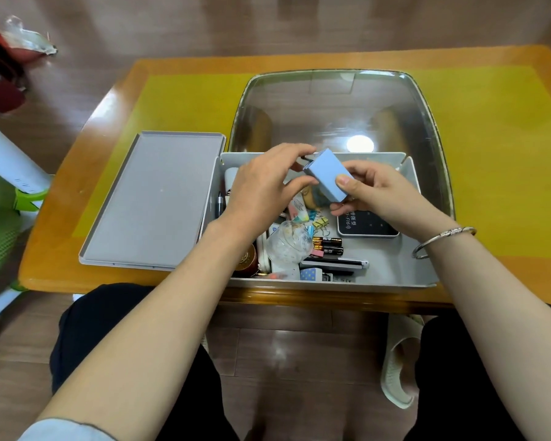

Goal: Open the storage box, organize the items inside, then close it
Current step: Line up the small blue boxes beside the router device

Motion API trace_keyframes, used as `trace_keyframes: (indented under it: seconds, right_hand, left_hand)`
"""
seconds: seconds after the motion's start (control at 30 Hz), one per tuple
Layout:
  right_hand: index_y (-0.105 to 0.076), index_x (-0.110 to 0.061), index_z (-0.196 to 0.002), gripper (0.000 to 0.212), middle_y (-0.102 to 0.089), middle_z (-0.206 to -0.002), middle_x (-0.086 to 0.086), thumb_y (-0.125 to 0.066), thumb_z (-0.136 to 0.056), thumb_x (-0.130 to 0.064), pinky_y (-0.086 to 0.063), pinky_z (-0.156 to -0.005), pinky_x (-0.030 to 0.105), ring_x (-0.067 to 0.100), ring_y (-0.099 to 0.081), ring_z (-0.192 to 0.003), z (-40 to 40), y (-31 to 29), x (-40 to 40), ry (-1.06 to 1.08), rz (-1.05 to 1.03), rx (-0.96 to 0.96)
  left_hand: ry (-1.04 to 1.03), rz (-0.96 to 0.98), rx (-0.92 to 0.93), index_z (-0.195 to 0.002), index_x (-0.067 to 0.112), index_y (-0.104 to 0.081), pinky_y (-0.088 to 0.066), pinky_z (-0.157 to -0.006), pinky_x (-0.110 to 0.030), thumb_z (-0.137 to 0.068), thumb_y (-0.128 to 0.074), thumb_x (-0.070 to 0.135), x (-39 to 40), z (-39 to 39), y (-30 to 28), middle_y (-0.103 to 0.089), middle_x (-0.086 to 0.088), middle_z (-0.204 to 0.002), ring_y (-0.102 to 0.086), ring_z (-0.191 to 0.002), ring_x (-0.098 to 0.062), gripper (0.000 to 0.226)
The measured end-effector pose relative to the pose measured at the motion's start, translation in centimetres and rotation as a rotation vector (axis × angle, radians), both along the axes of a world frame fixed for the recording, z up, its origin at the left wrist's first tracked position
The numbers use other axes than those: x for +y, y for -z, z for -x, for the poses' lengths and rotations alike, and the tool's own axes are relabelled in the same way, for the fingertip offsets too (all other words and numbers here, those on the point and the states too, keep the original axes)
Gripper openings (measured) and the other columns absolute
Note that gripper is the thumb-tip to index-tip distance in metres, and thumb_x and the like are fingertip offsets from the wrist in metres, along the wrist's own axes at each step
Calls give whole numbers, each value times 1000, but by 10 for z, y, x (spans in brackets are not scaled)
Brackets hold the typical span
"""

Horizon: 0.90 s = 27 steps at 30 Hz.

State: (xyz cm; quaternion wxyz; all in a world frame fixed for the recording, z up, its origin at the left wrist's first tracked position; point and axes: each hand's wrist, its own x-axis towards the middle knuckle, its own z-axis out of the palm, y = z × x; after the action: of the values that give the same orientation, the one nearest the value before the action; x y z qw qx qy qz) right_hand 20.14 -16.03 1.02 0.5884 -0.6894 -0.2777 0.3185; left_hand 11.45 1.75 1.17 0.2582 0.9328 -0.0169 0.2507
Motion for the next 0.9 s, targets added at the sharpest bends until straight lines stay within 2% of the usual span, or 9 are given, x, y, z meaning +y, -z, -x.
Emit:
trace_keyframes:
  seconds: [0.13, 0.27, 0.33, 0.43, 0.5, 0.6, 0.73, 0.83, 0.9]
  right_hand:
    - [-55, -6, -119, 26, -65, -98, 11, -48, -96, -12, -59, -70, 26, 16, -69, -75, 1, 1, 0, 64, -33, 4]
    - [-57, -10, -119, 25, -57, -105, 14, -53, -95, -13, -59, -63, 28, 14, -68, -80, -2, 2, -5, 73, 42, -124]
    - [-59, -15, -115, 24, -53, -108, 10, -59, -91, -9, -59, -62, 28, 16, -67, -86, -3, 2, -4, 78, 50, -163]
    - [-59, -19, -105, 34, -56, -107, -1, -69, -80, 2, -56, -78, 24, 13, -63, -94, -3, -1, -2, 118, 9, -264]
    - [-59, -15, -106, 39, -59, -109, -1, -72, -76, 5, -51, -86, 20, 10, -61, -99, -2, -2, -1, 140, 8, -335]
    - [-55, -7, -116, 43, -63, -111, 4, -69, -78, 7, -52, -80, 18, 6, -65, -97, -2, -6, -2, 199, -81, -183]
    - [-52, -4, -125, 38, -67, -108, 12, -58, -88, 1, -56, -78, 25, 13, -69, -91, 0, -11, -3, 219, -162, 8]
    - [-53, -8, -127, 31, -66, -109, 11, -49, -96, -12, -59, -75, 32, 19, -69, -92, 3, -12, -2, 170, -123, 38]
    - [-54, -9, -126, 31, -66, -102, 8, -47, -97, -18, -60, -70, 33, 20, -68, -85, 3, -12, 0, 181, -105, 43]
  left_hand:
    - [-46, -2, -20, -116, 11, -67, -53, -75, -40, -91, -61, 18, -10, -1, 2, -72, -4, -102, -67, -90, -22, 26]
    - [33, 19, 149, -126, 15, -60, -50, -85, -38, -90, -62, 29, -8, -4, 1, -67, 1, -116, -60, -106, -15, 38]
    - [62, 82, 195, -130, 15, -55, -49, -87, -33, -89, -64, 29, -6, -5, 0, -64, 1, -121, -57, -108, -13, 44]
    - [81, 105, 203, -130, 14, -53, -44, -79, -22, -86, -68, 22, -5, -5, 0, -60, -2, -119, -55, -102, -12, 47]
    - [90, 110, 190, -119, 14, -57, -39, -74, -12, -83, -71, 18, -5, -5, 1, -60, -1, -113, -54, -98, -11, 39]
    - [26, 176, 148, -108, 15, -57, -37, -69, -5, -81, -74, 16, -4, -4, 1, -62, 3, -108, -53, -94, -4, 33]
    - [-42, 241, 120, -104, 12, -55, -41, -68, -9, -80, -75, 15, -9, -3, 2, -64, 5, -103, -55, -89, -4, 31]
    - [-73, 279, 109, -101, 11, -52, -42, -66, -6, -80, -74, 15, -12, -1, 4, -64, 5, -100, -56, -87, -5, 31]
    - [-72, 270, 109, -97, 13, -50, -46, -65, -11, -78, -76, 16, -14, 0, 5, -66, 3, -100, -58, -84, -6, 32]
